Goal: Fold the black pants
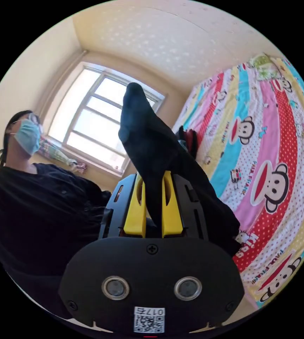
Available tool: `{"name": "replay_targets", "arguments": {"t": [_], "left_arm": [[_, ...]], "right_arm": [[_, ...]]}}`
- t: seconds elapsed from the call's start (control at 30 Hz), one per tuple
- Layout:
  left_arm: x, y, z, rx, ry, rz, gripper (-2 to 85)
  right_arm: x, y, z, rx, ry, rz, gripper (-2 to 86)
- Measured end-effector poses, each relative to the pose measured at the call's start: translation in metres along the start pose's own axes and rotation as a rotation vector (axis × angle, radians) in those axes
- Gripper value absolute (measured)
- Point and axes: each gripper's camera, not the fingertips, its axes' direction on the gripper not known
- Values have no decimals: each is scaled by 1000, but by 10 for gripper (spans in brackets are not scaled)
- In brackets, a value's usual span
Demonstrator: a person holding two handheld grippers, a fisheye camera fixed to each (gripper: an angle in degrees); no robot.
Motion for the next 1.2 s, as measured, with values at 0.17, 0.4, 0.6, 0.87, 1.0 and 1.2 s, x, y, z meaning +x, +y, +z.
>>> {"name": "replay_targets", "arguments": {"t": [0.17,0.4,0.6,0.87,1.0,1.2], "left_arm": [[164,-59,-70,151,-77,458,52],[228,-244,-97,336,-454,416,62],[102,-246,-100,184,-498,138,71],[-172,-28,-77,-331,-369,-516,77],[-190,6,-123,-319,-383,-596,82],[-162,-23,-200,-177,-429,-474,79]], "right_arm": [[-69,-20,-59,279,4,-333,76],[36,-172,-135,590,217,80,99],[67,-137,-113,499,533,330,99],[172,97,31,-134,512,785,82],[161,110,28,-141,571,837,77],[190,0,82,-455,719,636,104]]}}
